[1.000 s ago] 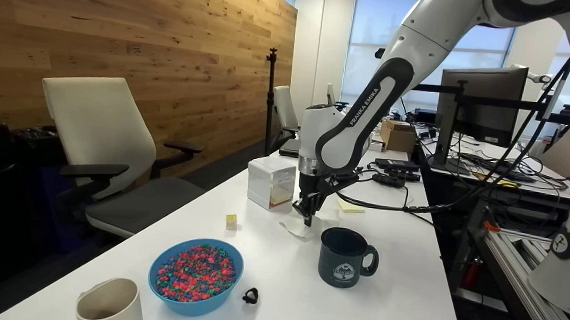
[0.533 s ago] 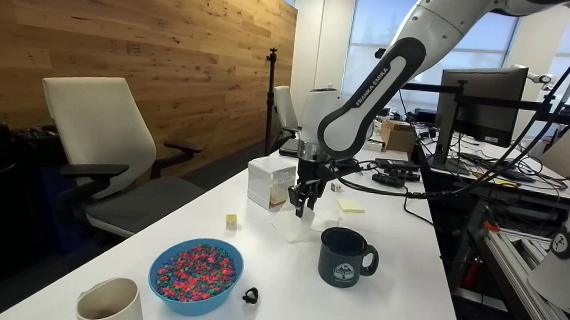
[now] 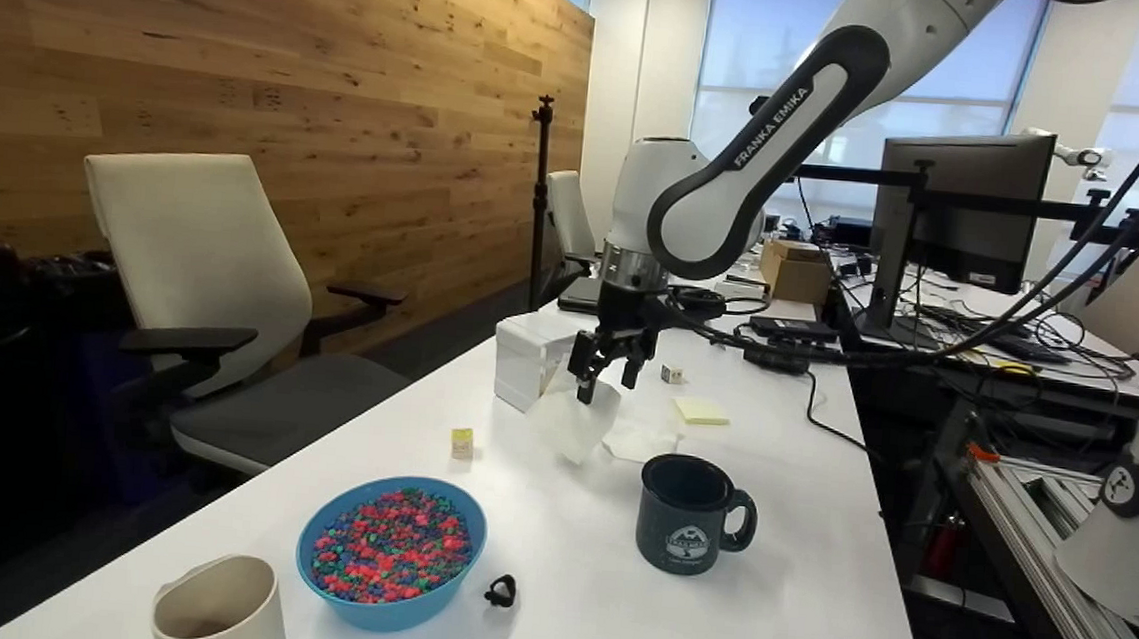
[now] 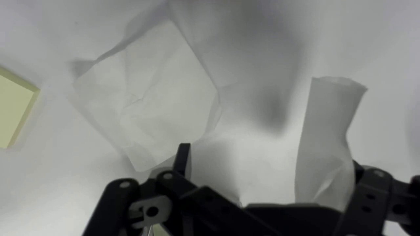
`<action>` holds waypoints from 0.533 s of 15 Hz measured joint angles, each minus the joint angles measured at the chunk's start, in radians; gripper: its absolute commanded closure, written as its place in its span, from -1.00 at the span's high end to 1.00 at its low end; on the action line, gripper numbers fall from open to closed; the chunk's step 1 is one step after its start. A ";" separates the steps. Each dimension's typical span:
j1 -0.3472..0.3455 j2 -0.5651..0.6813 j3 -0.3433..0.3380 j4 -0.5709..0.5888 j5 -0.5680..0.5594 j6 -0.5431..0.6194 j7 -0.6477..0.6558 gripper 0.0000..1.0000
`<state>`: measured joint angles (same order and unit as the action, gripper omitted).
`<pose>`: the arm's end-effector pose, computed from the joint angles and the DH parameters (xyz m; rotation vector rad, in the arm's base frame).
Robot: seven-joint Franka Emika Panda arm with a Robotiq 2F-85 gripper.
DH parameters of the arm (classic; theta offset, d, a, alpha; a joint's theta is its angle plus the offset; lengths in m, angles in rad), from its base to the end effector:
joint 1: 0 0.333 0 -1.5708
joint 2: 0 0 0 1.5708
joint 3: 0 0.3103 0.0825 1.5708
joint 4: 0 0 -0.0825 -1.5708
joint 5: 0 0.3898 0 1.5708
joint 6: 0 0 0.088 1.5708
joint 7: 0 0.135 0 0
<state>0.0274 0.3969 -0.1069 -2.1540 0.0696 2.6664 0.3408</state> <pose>0.5829 -0.0488 0.1869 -3.0401 0.7273 -0.1852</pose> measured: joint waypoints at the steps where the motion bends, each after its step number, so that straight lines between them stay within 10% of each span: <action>1: 0.000 -0.007 0.001 -0.003 0.000 0.000 0.000 1.00; 8: 0.000 -0.039 -0.003 -0.017 -0.005 -0.067 0.000 1.00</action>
<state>0.0271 0.3578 -0.1094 -2.1708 0.0648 2.5997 0.3408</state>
